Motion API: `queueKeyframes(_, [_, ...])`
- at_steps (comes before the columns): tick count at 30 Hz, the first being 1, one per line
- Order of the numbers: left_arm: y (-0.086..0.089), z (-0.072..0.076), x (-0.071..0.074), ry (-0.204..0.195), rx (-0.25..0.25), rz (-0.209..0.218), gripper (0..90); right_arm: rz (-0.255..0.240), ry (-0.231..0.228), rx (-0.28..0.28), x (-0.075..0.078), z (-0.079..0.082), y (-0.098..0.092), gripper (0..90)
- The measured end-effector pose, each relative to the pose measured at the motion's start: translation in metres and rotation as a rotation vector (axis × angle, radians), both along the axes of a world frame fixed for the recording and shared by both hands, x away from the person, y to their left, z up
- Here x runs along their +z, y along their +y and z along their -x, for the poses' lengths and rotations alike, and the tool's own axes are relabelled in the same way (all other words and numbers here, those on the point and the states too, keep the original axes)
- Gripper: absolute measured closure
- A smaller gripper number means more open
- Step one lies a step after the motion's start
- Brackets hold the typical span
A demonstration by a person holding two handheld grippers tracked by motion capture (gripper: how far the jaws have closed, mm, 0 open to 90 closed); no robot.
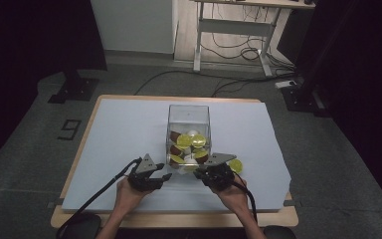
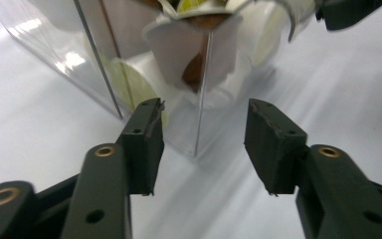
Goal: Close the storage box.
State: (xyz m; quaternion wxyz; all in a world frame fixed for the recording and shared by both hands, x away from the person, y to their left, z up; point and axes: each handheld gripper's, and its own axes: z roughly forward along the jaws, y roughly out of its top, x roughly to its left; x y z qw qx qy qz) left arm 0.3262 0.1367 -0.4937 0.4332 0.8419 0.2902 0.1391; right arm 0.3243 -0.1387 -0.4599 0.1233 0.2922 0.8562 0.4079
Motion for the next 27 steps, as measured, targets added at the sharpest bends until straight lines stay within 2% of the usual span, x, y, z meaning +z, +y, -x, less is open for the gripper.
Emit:
queueKeyframes(2, [0.0,-0.001,-0.002,0.013,0.004,-0.011,47.1,-0.001,0.002,0.0,0.0,-0.001,0.0,80.5])
queueKeyframes(9, [0.0,-0.004,-0.008,0.065,0.004,-0.046,28.8,0.0,-0.002,-0.007,0.0,-0.006,0.001,80.3])
queueKeyframes(13, [0.001,-0.007,-0.012,0.09,0.002,-0.057,22.2,0.003,-0.006,-0.012,0.0,-0.007,0.001,80.2])
queueKeyframes(17, [0.003,-0.009,-0.016,0.102,0.007,-0.087,14.1,0.001,-0.003,-0.014,0.0,-0.011,0.002,79.5])
queueKeyframes(20, [0.004,-0.01,-0.019,0.11,0.022,-0.098,12.7,0.0,-0.004,-0.016,0.0,-0.012,0.002,79.2])
queueKeyframes(27, [0.005,-0.014,-0.028,0.131,0.029,-0.166,0.0,-0.002,0.002,-0.015,0.0,-0.015,0.003,78.7])
